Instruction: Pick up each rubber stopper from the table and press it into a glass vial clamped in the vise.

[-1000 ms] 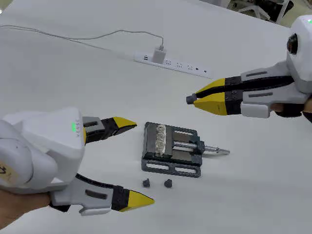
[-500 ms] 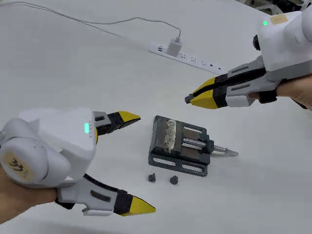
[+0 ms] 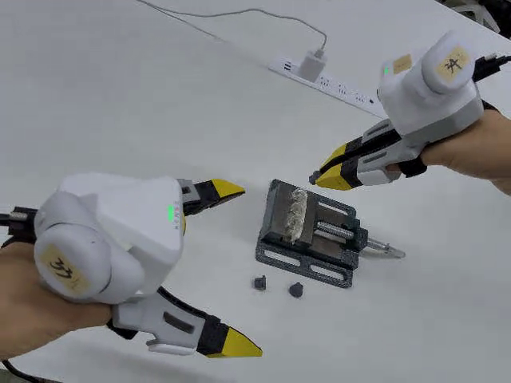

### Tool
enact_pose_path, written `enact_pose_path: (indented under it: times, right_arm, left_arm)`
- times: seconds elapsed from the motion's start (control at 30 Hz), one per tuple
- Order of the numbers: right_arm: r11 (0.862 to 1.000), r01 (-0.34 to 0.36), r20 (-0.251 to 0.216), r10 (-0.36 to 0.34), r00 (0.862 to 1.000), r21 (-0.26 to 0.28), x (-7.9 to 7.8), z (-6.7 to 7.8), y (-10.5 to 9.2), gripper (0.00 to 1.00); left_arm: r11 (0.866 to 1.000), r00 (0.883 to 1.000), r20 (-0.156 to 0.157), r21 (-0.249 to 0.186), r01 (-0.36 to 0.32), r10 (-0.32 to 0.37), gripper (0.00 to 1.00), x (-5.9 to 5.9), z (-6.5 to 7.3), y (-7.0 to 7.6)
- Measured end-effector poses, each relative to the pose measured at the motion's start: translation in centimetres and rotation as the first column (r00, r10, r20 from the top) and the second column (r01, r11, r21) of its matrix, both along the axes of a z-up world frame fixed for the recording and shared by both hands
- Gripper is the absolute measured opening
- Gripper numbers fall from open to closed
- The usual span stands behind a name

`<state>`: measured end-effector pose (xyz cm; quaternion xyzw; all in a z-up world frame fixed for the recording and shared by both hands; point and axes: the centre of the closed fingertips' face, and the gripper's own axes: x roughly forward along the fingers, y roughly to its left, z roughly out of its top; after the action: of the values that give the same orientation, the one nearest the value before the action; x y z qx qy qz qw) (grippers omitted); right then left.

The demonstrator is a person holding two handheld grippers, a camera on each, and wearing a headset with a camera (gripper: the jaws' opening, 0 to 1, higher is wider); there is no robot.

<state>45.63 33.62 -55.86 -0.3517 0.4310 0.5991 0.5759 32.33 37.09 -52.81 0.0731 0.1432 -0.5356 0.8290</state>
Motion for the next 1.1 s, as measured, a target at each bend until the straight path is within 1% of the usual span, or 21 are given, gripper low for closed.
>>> enact_pose_path:
  times: [0.07,0.13,0.3,0.4,0.57,0.77,0.87,1.1]
  right_arm:
    - [0.999,-0.024,0.021,0.024,0.999,-0.033,0.5,-0.8,-0.4,0.05]
    - [0.998,-0.039,0.024,0.04,0.999,-0.052,0.4,-1.2,-0.4,0.05]
    - [0.996,-0.057,0.032,0.06,0.998,-0.075,0.2,-1.7,-0.2,0.05]
    - [0.992,-0.081,0.039,0.085,0.996,-0.096,0.5,-2.2,-0.2,0.05]
    - [0.99,-0.089,0.041,0.094,0.995,-0.109,0.5,-2.5,-0.1,0.05]
    - [0.987,-0.102,0.037,0.108,0.994,-0.123,0.1,-2.6,0.1,0.05]
    - [0.987,-0.105,0.035,0.11,0.993,-0.124,0.1,-2.8,0.2,0.05]
    - [0.983,-0.118,0.038,0.124,0.992,-0.141,0.4,-3.2,0.1,0.05]
  left_arm:
    - [1.0,1.0,-0.008,0.001,0.003,-0.003,0.99,-0.1,-0.3,-0.1]
    - [1.0,1.0,-0.014,0.001,0.0,0.0,0.99,0.0,-0.6,-0.2]
    - [1.0,1.0,-0.029,-0.007,-0.007,0.007,0.99,0.0,-0.8,0.0]
    - [1.0,0.999,-0.029,-0.006,-0.013,0.013,0.99,0.1,-0.9,0.2]
    - [1.0,0.999,-0.029,-0.012,-0.026,0.026,0.99,0.3,-0.9,0.7]
    - [0.999,0.999,-0.035,-0.005,-0.04,0.039,0.99,0.4,-1.1,1.4]
    - [0.999,0.999,-0.034,-0.015,-0.043,0.043,0.99,0.4,-1.0,1.4]
    - [0.999,0.998,-0.037,-0.014,-0.043,0.042,0.99,0.3,-1.0,1.3]
